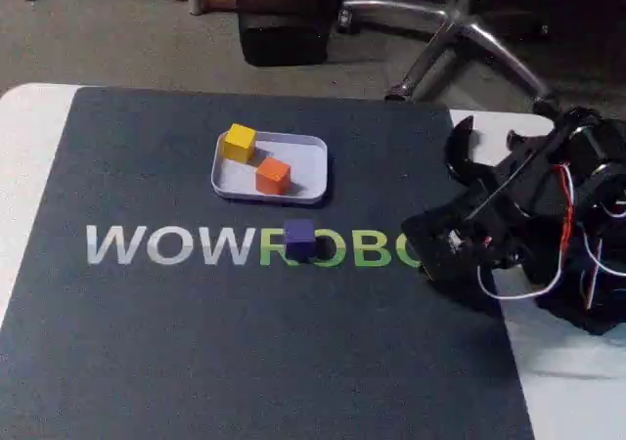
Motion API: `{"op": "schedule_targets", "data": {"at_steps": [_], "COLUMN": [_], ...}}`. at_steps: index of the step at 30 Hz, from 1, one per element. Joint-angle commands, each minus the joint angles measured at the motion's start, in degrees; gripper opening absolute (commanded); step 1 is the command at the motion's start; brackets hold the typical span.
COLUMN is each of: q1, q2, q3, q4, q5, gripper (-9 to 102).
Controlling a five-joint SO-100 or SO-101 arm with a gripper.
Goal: Move blocks one by one until all three blocks are in the tray.
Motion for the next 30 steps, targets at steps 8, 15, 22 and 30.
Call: {"op": "schedule_targets", "data": {"at_steps": [8, 15, 22, 30], "q1": [3.87, 7.65, 8.53, 4.39], "q2": [0.26, 0.09, -22.24, -55.99], "q3": [-2.9, -16.0, -38.41, -63.9], "q4": [-11.69, -3.6, 7.03, 8.35], "q5": [4.04, 9.23, 14.33, 28.13], "gripper": [-8, -2, 2, 10]}}
